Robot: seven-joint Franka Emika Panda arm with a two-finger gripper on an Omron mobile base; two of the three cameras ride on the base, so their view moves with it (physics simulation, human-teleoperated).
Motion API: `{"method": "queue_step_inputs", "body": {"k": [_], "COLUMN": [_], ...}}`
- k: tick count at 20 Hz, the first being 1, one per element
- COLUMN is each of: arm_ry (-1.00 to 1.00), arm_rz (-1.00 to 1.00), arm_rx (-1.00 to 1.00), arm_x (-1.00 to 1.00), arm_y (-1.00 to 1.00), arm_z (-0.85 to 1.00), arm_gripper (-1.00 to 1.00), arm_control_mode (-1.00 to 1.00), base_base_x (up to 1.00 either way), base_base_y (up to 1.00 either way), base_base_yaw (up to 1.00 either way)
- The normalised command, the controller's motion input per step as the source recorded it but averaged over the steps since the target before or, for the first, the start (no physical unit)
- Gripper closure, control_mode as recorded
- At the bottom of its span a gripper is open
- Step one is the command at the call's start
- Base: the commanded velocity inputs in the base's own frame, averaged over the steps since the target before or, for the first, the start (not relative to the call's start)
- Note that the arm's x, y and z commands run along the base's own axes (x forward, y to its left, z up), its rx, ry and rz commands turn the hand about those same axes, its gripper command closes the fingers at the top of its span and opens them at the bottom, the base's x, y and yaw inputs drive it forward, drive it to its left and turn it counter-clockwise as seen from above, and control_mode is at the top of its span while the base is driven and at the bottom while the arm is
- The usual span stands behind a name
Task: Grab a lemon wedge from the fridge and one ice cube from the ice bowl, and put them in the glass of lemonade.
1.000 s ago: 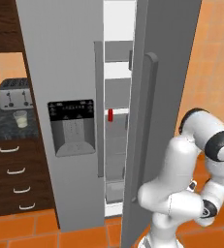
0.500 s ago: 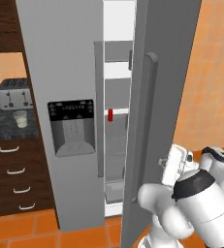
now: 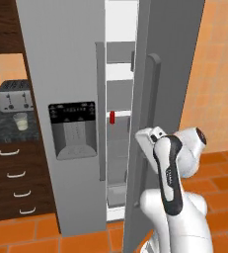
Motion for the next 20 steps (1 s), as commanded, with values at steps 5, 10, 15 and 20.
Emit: {"method": "queue_step_inputs", "body": {"k": [5, 10, 15, 20], "arm_ry": [0.36, 0.4, 0.48, 0.58], "arm_rz": [0.0, -0.13, -0.06, 0.0], "arm_rx": [-0.92, -0.75, -0.77, -0.65], "arm_x": [0.27, 0.69, 0.79, 0.52], "arm_y": [1.0, 0.42, -0.07, -0.29], "arm_z": [0.27, 0.33, 0.27, 0.07], "arm_gripper": [1.0, 1.0, 1.0, 1.0], "arm_control_mode": [-1.0, -1.0, -1.0, -1.0], "base_base_x": [0.0, 0.0, 0.0, 0.0], "base_base_y": [0.0, 0.0, 0.0, 0.0], "base_base_yaw": [0.0, 0.0, 0.0, 0.0]}}
